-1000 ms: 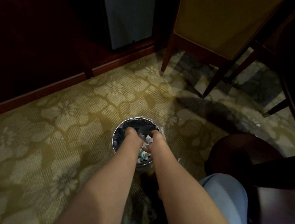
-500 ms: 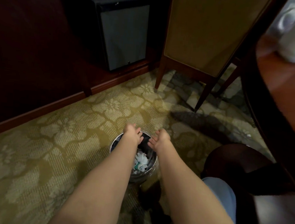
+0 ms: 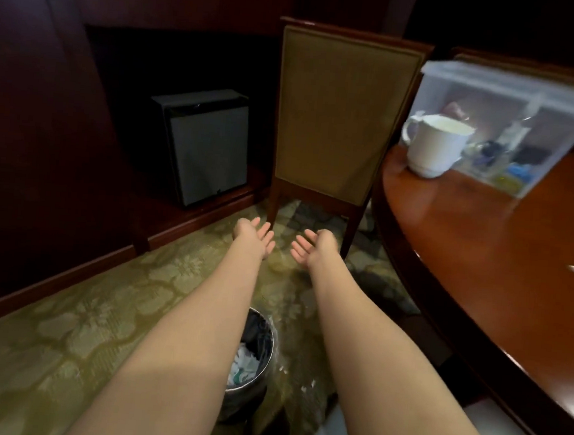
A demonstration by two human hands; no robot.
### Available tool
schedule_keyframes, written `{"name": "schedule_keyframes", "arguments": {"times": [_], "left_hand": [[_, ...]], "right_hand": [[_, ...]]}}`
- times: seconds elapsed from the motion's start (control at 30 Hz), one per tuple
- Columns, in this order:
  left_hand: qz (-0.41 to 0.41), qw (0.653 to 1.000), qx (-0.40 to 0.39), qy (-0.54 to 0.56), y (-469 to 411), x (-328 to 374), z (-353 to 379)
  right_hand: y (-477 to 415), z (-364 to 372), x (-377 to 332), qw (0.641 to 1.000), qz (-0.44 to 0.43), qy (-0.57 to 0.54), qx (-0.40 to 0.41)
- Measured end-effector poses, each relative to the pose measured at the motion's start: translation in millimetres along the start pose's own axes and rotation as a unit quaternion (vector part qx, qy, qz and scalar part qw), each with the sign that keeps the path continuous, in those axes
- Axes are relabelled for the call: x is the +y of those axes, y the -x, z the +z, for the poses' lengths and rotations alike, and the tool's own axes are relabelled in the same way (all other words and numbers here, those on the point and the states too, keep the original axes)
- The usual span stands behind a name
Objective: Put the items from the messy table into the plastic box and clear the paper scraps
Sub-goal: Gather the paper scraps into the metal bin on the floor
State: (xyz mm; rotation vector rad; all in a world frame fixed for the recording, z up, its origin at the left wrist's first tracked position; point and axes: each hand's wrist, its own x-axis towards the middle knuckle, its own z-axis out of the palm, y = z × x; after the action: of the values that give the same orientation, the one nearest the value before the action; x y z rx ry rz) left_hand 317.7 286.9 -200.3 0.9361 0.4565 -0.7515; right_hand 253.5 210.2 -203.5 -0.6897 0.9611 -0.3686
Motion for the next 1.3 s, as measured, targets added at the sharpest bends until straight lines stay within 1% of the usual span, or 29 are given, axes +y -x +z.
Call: {"name": "schedule_keyframes", "arguments": {"times": [0.27, 0.5, 0.73, 1.1, 1.3], "left_hand": [[0.034, 0.998, -0.061, 0.013, 60, 10, 48], [0.04, 0.991, -0.123, 0.016, 107, -2, 85], [0.024, 0.983, -0.175, -0.042, 143, -34, 121], [-0.028, 0.955, -0.275, -0.104, 196, -121, 162], [-0.028, 0.931, -0.299, -0.207, 212, -171, 179]], "right_hand": [[60, 0, -63, 0.995, -0.069, -0.046, -0.06], [106, -26, -112, 0.986, -0.13, -0.074, -0.069], [135, -81, -147, 0.976, -0.186, -0.109, -0.037], [170, -193, -177, 0.954, -0.253, -0.142, 0.074], [197, -253, -186, 0.944, -0.28, -0.131, 0.113]]}}
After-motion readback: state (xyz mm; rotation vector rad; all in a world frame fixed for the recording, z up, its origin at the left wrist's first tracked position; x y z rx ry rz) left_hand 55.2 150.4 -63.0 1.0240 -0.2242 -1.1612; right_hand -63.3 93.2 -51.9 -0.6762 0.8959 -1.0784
